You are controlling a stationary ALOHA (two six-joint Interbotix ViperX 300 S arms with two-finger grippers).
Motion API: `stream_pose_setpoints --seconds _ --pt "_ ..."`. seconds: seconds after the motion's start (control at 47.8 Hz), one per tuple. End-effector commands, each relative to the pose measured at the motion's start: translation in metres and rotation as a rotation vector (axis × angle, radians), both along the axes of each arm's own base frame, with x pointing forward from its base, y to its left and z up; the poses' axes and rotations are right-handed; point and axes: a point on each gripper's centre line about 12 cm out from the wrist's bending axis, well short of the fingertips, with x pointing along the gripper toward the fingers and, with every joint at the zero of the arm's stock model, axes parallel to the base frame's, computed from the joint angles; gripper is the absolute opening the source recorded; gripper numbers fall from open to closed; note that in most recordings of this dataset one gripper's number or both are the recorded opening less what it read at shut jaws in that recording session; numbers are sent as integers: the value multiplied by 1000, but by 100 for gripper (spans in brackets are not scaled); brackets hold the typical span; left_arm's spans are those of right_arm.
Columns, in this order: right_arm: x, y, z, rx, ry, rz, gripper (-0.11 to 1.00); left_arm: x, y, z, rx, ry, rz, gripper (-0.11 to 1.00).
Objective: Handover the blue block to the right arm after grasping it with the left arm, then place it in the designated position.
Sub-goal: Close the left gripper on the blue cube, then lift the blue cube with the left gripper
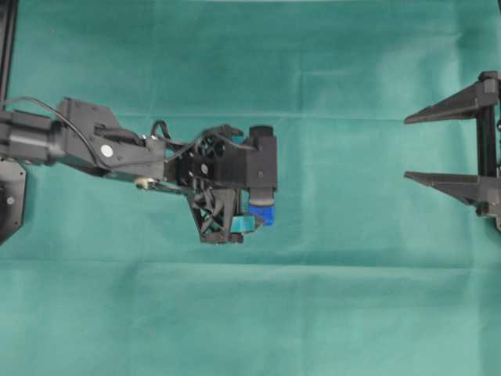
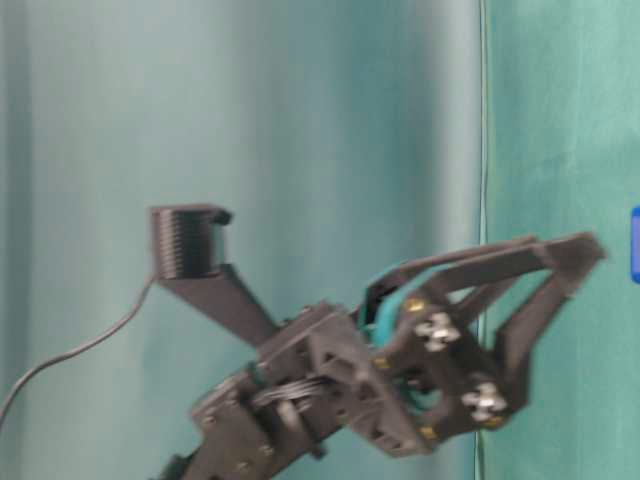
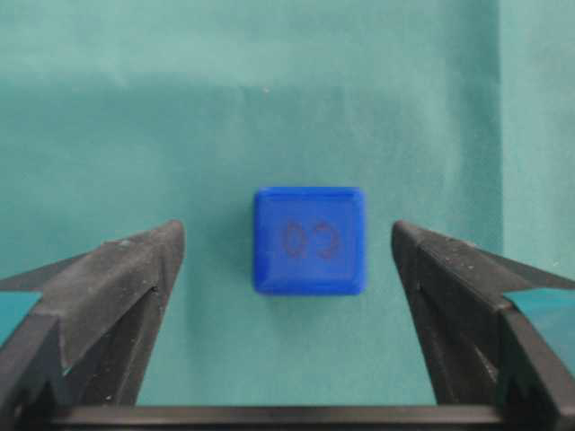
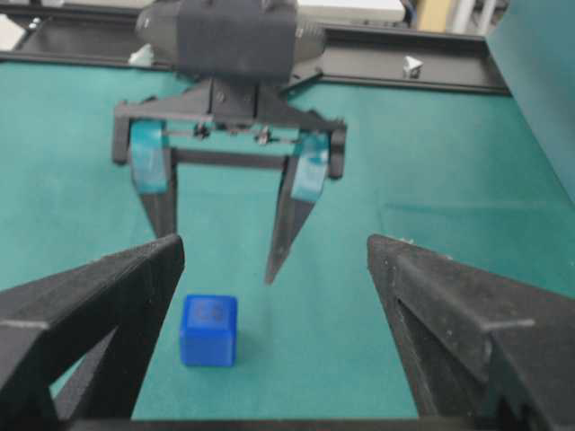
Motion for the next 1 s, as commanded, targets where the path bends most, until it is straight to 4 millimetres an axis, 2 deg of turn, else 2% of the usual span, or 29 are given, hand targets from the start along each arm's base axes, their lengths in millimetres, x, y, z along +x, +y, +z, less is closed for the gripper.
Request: stream_pose_setpoints --seconds 0.0,0.544,0.816,0.879,0.963,0.984 --pt "3 -1 7 -1 -15 -3 95 4 -3 6 1 -34 -9 100" --pt "4 -1 4 -3 -3 -3 95 12 -3 -49 1 0 -9 100" --pt "4 -1 2 -3 6 -3 95 14 -3 -51 1 2 -9 99" --pt "4 -1 2 -3 6 -3 95 12 -4 -52 3 6 -12 96" --pt "4 -1 2 -3 8 -3 95 12 -6 -52 5 6 -19 84" --pt "4 -1 3 -3 5 -3 95 12 -7 -52 5 6 -21 74"
